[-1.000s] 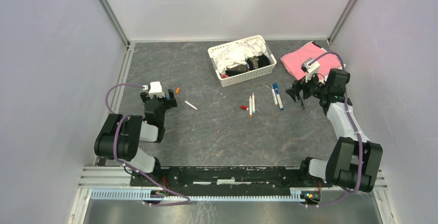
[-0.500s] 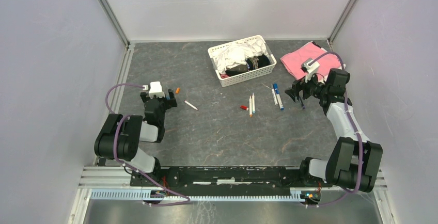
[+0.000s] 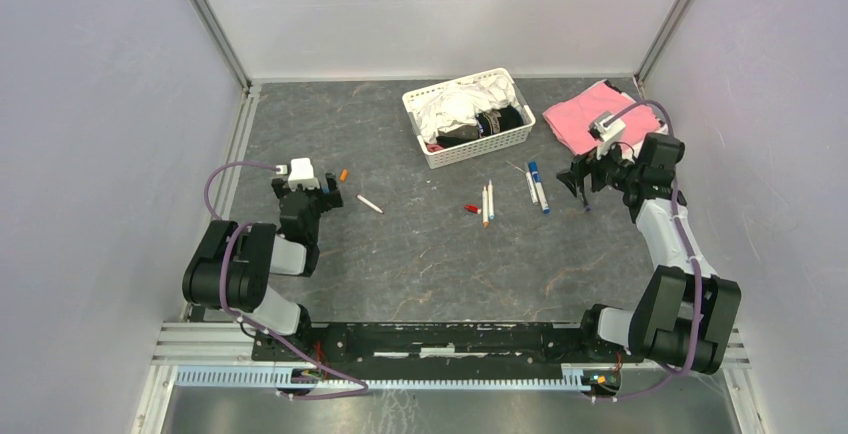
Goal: Insert the pens into the pen caps
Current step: Pick up the pen from the center of the board.
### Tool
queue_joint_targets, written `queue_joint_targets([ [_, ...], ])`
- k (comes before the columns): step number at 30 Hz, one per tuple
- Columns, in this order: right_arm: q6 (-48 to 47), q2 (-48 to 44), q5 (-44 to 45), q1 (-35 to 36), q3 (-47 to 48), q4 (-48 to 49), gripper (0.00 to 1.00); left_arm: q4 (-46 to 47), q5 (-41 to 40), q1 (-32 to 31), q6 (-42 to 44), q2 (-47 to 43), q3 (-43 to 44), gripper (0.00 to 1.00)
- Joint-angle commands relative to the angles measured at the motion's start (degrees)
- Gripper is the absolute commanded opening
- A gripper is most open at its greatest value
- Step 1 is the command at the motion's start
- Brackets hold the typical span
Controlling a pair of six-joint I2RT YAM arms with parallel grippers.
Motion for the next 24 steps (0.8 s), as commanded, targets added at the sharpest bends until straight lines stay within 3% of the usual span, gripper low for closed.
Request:
queue_joint_targets([
  [1, -0.7, 0.1, -1.4, -2.0, 2.5, 0.3, 0.84, 3.3, 0.4, 0.3, 2.0, -0.3, 0.5, 1.00],
  [10, -1.0, 4.5, -4.1, -2.4, 4.2, -2.1, 0.84, 3.3, 0.4, 0.4, 2.1, -0.3, 0.4, 1.00],
  [24, -1.0, 2.4, -2.0, -1.9, 3.0, -0.5, 0.84, 3.3, 0.4, 0.4, 2.0, -0.3, 0.5, 1.00],
])
